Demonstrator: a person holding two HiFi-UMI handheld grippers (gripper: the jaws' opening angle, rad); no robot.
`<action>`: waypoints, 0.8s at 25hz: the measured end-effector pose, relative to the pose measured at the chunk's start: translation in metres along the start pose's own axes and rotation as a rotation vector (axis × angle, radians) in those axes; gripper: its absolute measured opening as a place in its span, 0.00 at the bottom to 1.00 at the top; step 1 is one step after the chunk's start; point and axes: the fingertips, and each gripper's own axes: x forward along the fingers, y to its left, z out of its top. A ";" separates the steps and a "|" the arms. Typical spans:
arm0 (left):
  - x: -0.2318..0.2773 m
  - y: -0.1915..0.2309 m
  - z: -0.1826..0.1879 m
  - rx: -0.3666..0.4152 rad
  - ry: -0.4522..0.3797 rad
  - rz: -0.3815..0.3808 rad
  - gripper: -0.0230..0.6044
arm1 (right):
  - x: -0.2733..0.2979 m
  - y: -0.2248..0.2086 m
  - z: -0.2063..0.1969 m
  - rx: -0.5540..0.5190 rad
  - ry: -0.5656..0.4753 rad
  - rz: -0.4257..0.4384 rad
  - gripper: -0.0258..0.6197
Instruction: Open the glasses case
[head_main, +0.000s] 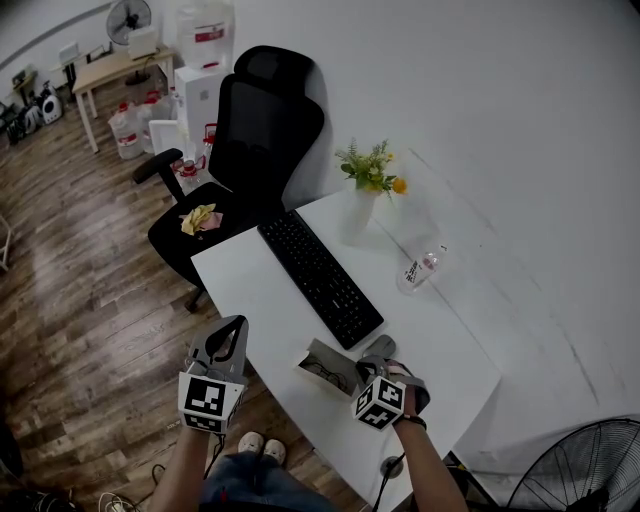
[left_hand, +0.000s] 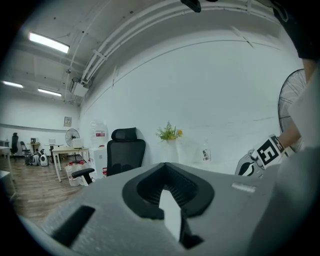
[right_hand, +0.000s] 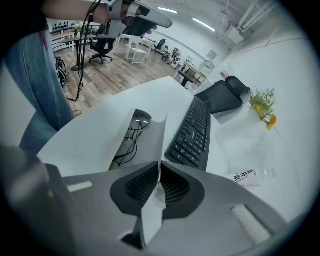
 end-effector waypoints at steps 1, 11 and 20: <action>0.000 0.001 -0.001 0.004 0.003 0.003 0.05 | 0.002 -0.003 -0.001 0.005 0.000 0.002 0.08; -0.003 0.003 -0.003 -0.012 0.007 0.018 0.05 | 0.018 -0.022 -0.010 0.063 0.000 0.007 0.09; -0.003 -0.004 -0.001 -0.004 0.008 0.017 0.05 | 0.015 -0.022 -0.008 0.088 -0.039 0.008 0.11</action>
